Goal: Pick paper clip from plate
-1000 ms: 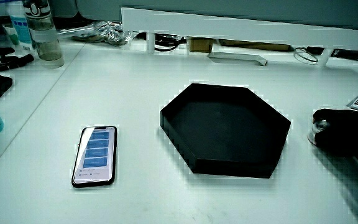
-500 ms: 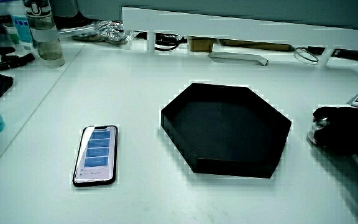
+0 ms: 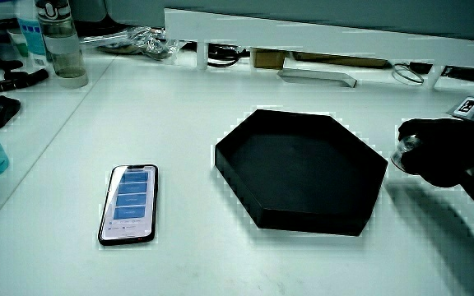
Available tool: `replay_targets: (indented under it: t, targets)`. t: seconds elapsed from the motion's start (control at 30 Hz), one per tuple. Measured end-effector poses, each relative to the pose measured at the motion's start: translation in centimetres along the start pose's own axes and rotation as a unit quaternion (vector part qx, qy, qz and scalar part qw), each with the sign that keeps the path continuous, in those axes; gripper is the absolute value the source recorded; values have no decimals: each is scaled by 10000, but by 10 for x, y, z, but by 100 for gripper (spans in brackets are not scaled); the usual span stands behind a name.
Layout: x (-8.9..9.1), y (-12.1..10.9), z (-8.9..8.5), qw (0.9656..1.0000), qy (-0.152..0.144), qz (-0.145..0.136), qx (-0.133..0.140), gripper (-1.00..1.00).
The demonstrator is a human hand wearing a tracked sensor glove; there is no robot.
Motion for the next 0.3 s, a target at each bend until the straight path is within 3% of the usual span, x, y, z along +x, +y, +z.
replay_targets:
  t: [0.03, 0.07, 0.1, 0.17, 0.3]
  targets:
    - [-3, 1, 1, 10000, -59, 12, -18, 100]
    - [-8, -3, 4, 9999, 80, 123, 4, 100]
    - [-11, -2, 4, 9998, -56, 180, 56, 100]
    - [-24, -8, 7, 9991, 60, 419, 73, 100]
    - [-39, -10, 6, 9985, -104, 507, 190, 100]
